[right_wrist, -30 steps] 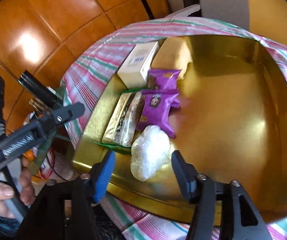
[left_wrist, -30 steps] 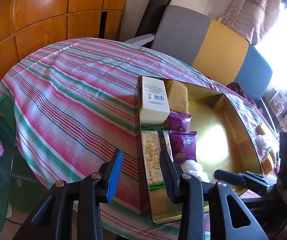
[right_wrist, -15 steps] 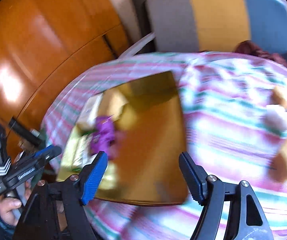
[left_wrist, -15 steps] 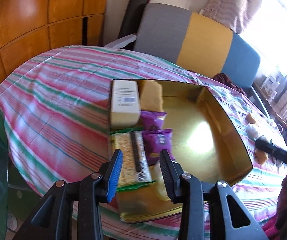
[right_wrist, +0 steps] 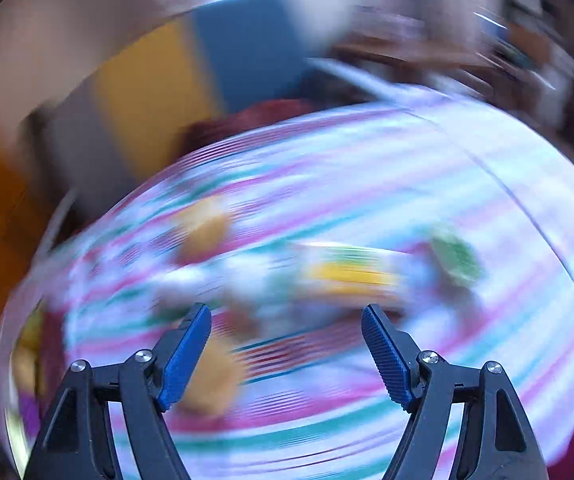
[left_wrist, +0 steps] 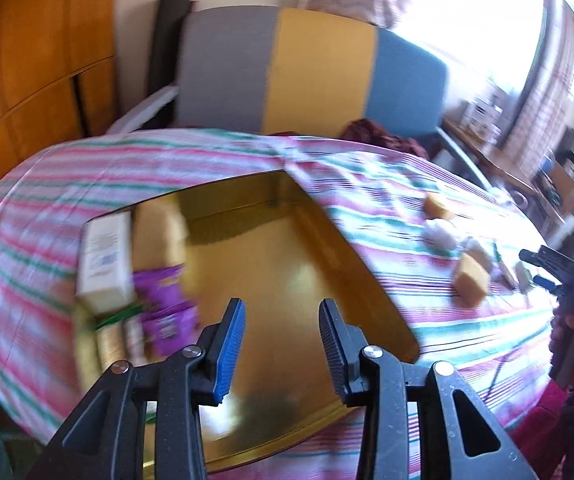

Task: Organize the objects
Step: 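Move the left gripper to the yellow sponge and grasp it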

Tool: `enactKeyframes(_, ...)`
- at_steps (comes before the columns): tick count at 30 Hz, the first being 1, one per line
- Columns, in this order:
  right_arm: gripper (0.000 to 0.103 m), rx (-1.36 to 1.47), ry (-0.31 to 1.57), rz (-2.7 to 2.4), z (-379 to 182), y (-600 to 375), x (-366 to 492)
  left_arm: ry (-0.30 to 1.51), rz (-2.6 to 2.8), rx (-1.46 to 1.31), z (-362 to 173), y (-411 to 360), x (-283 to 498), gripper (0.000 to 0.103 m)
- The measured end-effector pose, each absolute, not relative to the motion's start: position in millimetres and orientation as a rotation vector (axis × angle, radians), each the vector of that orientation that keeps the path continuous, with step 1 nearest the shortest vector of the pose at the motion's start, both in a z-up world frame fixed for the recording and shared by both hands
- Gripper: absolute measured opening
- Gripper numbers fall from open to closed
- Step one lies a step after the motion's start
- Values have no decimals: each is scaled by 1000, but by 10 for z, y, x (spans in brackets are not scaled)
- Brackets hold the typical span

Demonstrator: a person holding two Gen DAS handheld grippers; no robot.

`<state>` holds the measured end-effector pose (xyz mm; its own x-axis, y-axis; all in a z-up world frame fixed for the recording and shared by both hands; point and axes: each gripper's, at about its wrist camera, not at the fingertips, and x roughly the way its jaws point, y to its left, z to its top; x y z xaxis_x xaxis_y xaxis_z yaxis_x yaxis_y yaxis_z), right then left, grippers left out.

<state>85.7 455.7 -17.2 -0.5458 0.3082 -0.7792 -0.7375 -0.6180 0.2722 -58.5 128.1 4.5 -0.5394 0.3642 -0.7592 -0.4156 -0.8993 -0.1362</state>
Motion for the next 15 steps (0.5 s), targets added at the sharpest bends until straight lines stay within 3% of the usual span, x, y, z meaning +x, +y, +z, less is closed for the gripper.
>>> enactKeyframes(3,79,-818,1011,2051,-234,4885,1098,95,2339,-1162,103,1650,-607,38)
enactKeyframes(15,80,-870,1100,2113,-287,4816,1035,222,2129,-1174,81,3055,-830,38)
